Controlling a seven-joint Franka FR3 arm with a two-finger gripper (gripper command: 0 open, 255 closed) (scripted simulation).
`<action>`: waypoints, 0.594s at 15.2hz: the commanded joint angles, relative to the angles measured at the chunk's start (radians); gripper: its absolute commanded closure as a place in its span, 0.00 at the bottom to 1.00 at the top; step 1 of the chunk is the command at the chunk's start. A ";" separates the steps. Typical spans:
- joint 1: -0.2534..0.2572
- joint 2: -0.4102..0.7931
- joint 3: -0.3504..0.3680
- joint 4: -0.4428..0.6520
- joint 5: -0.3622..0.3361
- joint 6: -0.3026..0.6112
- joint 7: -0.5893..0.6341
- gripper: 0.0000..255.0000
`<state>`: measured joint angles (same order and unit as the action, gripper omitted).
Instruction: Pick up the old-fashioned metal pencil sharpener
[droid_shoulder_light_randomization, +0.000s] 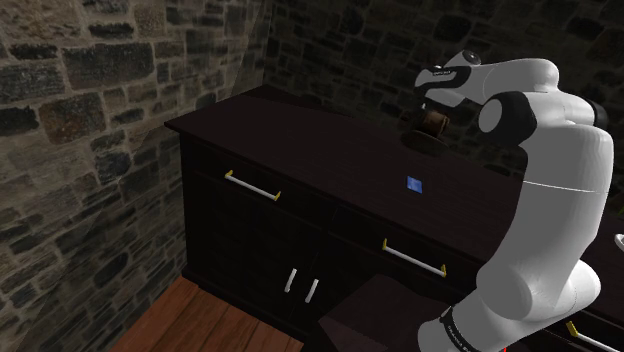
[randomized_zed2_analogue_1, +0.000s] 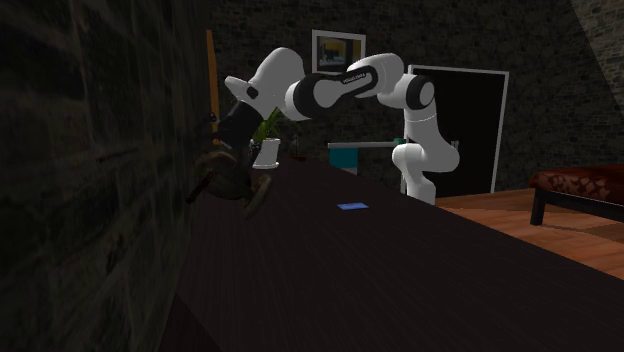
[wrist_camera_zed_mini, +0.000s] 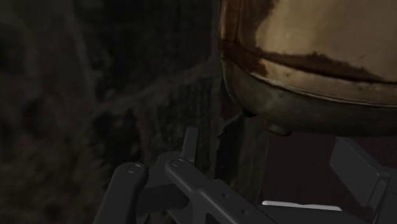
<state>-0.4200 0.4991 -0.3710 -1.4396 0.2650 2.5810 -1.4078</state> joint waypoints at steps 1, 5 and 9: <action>-0.001 0.006 0.004 -0.017 0.005 0.024 -0.005 0.00; -0.002 0.008 0.008 -0.032 0.010 0.042 -0.010 1.00; -0.001 0.009 0.007 -0.032 0.010 0.042 -0.010 1.00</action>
<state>-0.4212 0.5076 -0.3634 -1.4717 0.2747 2.6233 -1.4176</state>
